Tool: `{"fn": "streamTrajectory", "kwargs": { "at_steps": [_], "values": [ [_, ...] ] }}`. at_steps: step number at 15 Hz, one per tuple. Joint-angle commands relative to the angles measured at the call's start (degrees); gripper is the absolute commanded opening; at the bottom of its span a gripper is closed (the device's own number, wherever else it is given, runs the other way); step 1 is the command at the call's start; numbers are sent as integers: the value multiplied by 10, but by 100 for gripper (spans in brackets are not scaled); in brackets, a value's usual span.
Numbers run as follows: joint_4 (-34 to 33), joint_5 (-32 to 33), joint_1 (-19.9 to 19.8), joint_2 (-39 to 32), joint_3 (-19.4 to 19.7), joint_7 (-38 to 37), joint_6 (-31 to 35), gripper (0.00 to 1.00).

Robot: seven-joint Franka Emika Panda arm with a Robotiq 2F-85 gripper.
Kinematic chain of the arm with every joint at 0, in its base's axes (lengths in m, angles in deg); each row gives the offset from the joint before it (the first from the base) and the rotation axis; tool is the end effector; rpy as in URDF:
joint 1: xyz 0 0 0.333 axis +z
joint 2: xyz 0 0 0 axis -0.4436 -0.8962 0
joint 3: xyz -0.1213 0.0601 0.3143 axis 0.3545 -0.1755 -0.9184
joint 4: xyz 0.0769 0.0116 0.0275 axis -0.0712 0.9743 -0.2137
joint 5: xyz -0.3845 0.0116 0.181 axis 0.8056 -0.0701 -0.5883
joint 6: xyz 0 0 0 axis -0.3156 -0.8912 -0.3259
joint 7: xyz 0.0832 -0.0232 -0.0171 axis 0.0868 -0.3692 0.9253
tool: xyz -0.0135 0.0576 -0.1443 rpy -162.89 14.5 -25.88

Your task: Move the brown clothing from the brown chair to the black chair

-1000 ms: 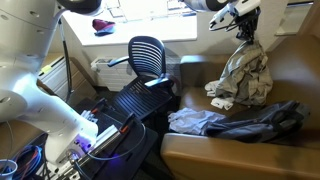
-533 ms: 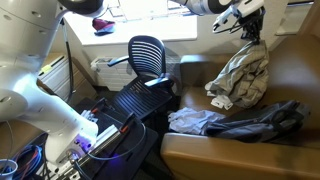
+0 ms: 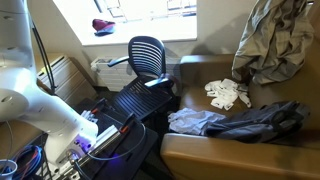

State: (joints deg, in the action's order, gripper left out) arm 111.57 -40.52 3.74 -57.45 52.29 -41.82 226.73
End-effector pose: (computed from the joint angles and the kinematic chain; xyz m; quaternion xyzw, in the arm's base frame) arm 0.6769 -0.5145 0.4757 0.6480 -0.6174 0.4453 0.0248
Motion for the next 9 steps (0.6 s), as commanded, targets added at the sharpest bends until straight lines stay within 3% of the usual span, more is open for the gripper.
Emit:
{"fn": "streamTrajectory", "kwargs": {
  "at_steps": [1, 2, 3, 5, 6, 7, 8, 9],
  "values": [
    [126, -18, -17, 135, -75, 108, 81, 2],
    [152, -34, -33, 169, -110, 144, 96, 2],
    [170, -80, -25, 194, -115, 194, 117, 2],
    [212, -107, -59, 252, -187, 244, 169, 2],
    [229, -113, -52, 279, -178, 226, 173, 2],
    [237, -158, -9, 306, -122, 232, 154, 2],
    [171, -154, 6, 237, -118, 239, 147, 7],
    [190, -134, -21, 265, -143, 215, 149, 7]
  ]
}}
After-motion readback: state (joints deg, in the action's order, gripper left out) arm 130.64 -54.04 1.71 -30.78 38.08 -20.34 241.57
